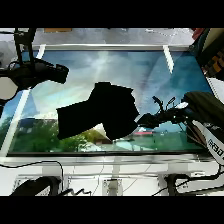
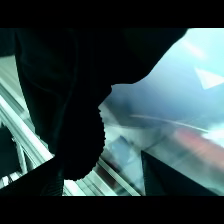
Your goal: Fold the clothes and pants, and hang the long-sleeved shirts on hangers.
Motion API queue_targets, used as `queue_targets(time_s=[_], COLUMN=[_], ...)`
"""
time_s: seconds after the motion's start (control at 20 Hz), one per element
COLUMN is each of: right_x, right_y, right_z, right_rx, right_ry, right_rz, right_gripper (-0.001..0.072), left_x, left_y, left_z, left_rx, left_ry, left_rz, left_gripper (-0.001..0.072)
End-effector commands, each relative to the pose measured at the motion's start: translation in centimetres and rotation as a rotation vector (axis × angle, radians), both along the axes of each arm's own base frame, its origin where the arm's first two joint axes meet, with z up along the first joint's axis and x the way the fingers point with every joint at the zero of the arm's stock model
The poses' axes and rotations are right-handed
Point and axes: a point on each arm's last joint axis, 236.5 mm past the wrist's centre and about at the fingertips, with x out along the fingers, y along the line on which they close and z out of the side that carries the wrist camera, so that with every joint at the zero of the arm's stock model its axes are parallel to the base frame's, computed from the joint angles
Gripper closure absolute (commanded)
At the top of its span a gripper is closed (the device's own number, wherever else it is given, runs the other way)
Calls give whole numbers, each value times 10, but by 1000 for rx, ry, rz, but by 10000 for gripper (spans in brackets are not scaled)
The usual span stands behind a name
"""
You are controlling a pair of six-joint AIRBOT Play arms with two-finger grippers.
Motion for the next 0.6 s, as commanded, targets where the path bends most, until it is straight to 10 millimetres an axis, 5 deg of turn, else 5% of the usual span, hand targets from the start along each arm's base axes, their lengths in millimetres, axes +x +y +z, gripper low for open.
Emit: queue_targets(time_s=[0.0,0.3,0.55], right_x=[2,19,13], right_y=[-7,-27,-20], right_z=[-4,-17,5], right_rx=[-34,-158,-111], right_ry=[-27,-38,6], right_rz=[59,9,53], right_gripper=[201,197,197], left_x=[0,0,0], left_y=[0,0,0], left_z=[0,0,0], left_rx=[1,0,1], left_ry=[0,0,0], left_rz=[0,1,0], left_gripper=[98,98,98])
